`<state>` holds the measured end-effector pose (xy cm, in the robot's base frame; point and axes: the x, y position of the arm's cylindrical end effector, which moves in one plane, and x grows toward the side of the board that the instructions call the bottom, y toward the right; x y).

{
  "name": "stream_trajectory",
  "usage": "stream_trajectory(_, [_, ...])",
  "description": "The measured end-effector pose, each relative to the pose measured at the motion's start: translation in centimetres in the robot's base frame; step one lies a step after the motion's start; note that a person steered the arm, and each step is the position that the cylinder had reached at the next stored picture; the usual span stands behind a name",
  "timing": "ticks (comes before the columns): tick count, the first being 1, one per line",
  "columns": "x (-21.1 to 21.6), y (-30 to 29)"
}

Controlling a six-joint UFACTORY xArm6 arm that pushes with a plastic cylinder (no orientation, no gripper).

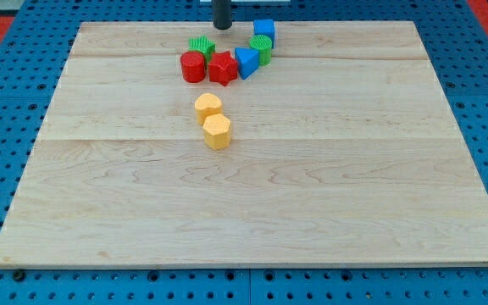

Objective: Separate the blue cube from green circle

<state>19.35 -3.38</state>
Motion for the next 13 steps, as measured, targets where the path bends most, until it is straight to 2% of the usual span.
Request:
stream_trajectory(1, [0.9, 4.6])
stream_trajectory(2, [4.1, 9.4])
stream_trajectory(3, [4.4, 13.3])
stream_trajectory(4, [5.4, 13.4])
stream_trajectory(5, [12.5, 14.0])
stream_trajectory(6, [18.1, 17.7])
stream_trajectory(7, [22.0, 21.0])
stream_trajectory(8, [22.4, 23.1])
stream_trajectory(10, [33.6, 23.1])
stream_trajectory(11, [28.6, 23.6])
stream_trajectory(12, [26.2, 20.6])
stream_trajectory(13, [31.1, 20.8])
